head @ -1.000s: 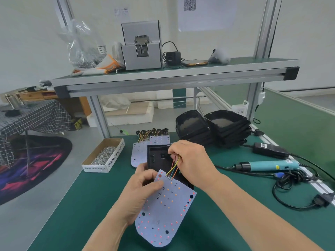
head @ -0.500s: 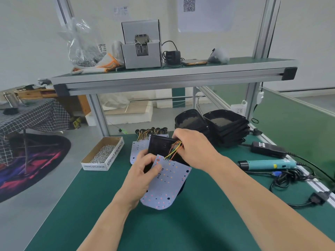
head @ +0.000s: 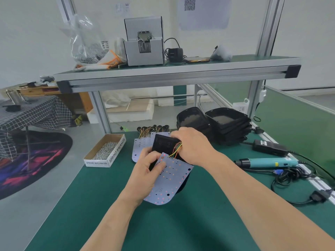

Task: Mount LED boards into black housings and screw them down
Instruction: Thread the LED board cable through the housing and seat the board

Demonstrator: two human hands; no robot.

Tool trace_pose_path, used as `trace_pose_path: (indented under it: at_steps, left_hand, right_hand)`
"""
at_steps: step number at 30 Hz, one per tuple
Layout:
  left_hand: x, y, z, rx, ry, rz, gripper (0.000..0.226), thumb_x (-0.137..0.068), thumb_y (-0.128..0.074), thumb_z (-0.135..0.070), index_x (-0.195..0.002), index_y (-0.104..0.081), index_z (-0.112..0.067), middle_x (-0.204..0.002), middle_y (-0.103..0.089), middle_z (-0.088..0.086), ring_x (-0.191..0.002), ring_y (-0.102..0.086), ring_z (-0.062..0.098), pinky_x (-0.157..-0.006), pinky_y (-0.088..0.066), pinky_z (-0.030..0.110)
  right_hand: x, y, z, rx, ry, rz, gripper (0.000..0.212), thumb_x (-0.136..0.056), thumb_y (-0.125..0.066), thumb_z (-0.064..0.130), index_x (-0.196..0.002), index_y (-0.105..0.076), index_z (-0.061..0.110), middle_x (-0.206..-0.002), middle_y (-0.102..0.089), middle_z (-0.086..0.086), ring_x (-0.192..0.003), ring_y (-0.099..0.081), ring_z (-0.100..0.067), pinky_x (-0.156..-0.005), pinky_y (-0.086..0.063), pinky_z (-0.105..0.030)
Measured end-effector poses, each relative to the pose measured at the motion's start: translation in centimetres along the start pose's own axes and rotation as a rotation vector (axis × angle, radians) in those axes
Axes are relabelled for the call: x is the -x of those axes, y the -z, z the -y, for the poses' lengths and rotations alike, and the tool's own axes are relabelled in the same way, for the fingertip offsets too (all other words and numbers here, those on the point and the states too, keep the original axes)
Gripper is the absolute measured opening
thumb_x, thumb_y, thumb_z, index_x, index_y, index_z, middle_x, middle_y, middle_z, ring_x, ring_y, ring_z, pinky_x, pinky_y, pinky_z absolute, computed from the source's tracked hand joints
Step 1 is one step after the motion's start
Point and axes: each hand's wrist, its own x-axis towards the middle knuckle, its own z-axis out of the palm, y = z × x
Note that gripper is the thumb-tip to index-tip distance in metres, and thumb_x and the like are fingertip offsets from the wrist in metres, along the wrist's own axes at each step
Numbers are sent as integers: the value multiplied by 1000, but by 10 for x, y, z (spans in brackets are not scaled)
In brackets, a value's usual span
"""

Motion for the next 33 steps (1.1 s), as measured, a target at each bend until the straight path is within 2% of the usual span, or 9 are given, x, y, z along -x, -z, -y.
trace_pose_path:
  at_steps: [3,7,10,16,23,26,29,31,33]
  left_hand:
    - [2,-1,0,-10,-10,10,11,-94,-60,-15,-93,-69,-21,-102,-50,-19,-95,-52,7,-81,-40,12]
    - [5,-3,4,-4,9,-12,14,-97,-60,-9,-92,-68,-19,-100,-50,-17,-91,-52,8,-78,-40,14]
    - [5,-6,4,70,55,-20,14,-98,-59,-5,-92,-68,-13,-99,-50,-14,-88,-53,8,-79,-44,14]
    - [7,-16,-9,126,31,-28,9,-91,-59,-20,-87,-66,-15,-91,-49,-20,-81,-50,8,-73,-42,11]
    - [5,-20,-16,7,-14,-5,11,-96,-61,-7,-90,-67,-14,-97,-49,-13,-86,-50,6,-76,-39,10]
    - [5,-19,-19,-5,-20,33,8,-94,-61,-17,-92,-69,-19,-99,-50,-15,-87,-51,5,-76,-38,9]
    - [6,-18,-14,-36,17,32,7,-96,-61,-15,-93,-67,-16,-103,-52,-5,-88,-51,10,-79,-40,17]
    - [6,-11,-9,-5,90,-25,11,-98,-59,-10,-90,-66,-12,-102,-52,3,-86,-51,16,-79,-40,27]
    - [8,-2,-5,67,142,-14,11,-99,-60,-12,-92,-68,-13,-105,-57,12,-90,-55,24,-84,-44,37]
  right_hand:
    - [0,8,-6,-41,43,145,9,-89,-55,8,-89,-61,15,-82,-47,-2,-82,-50,-26,-70,-39,-37]
    - [4,21,-11,-83,38,284,24,-94,-59,22,-111,-71,11,-96,-63,-11,-94,-59,-25,-87,-46,-39]
    - [5,19,-9,-54,61,213,26,-95,-57,16,-116,-71,11,-98,-62,-9,-96,-58,-26,-88,-45,-41]
    - [9,8,-8,-1,-3,-12,18,-79,-56,7,-87,-56,23,-79,-46,8,-83,-48,-23,-65,-35,-34]
    - [5,4,-9,144,-118,-79,18,-87,-57,17,-97,-67,29,-91,-66,-1,-88,-60,-29,-66,-35,-32]
    - [4,11,-16,79,-94,88,16,-93,-55,18,-85,-61,31,-98,-55,-1,-91,-58,-27,-71,-44,-36]
    - [7,20,-19,-83,-16,236,20,-91,-56,12,-77,-57,25,-98,-64,-3,-93,-59,-26,-79,-50,-41]
    - [10,26,-15,-249,-2,323,23,-87,-56,12,-102,-69,23,-108,-70,-1,-99,-61,-20,-87,-51,-32]
    - [12,31,-13,-540,-96,453,46,-80,-53,21,-123,-67,26,-128,-67,4,-115,-59,-11,-100,-45,-25]
